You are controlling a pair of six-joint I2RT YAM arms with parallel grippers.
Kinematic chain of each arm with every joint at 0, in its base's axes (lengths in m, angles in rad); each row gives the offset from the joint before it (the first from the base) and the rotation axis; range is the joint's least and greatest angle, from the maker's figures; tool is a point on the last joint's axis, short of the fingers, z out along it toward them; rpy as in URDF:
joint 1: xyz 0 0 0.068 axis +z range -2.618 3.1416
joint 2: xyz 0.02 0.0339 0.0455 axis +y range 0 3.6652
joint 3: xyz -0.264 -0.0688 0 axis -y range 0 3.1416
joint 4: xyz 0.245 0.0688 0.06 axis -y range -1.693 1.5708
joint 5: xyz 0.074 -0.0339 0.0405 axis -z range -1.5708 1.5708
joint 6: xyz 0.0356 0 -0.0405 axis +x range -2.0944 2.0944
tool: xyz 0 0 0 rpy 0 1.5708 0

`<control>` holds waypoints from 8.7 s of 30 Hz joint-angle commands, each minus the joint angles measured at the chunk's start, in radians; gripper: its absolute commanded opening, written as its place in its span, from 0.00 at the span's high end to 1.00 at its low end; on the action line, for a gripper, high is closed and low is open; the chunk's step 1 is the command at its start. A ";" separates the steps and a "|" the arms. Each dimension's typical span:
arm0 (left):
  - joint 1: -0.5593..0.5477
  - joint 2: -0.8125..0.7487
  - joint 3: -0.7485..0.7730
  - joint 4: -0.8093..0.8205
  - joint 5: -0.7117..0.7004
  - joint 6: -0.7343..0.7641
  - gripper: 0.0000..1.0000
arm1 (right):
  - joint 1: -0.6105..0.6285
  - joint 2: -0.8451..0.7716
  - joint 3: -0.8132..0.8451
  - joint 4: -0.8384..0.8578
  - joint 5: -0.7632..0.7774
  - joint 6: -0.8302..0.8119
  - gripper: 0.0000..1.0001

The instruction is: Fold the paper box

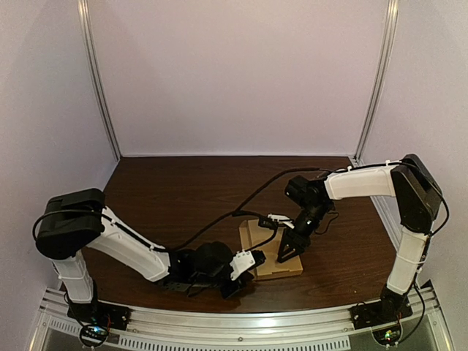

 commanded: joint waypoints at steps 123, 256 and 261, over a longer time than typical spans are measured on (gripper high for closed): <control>0.502 -0.093 -0.040 0.011 0.312 -0.006 0.74 | -0.055 0.227 0.400 -0.156 0.152 0.064 0.37; 0.325 -0.002 -0.007 0.119 -0.009 0.168 1.00 | 0.071 0.391 0.504 -0.123 0.155 0.247 0.64; 0.324 -0.005 0.030 0.064 -0.007 0.173 1.00 | 0.073 0.397 0.502 -0.128 0.164 0.238 0.63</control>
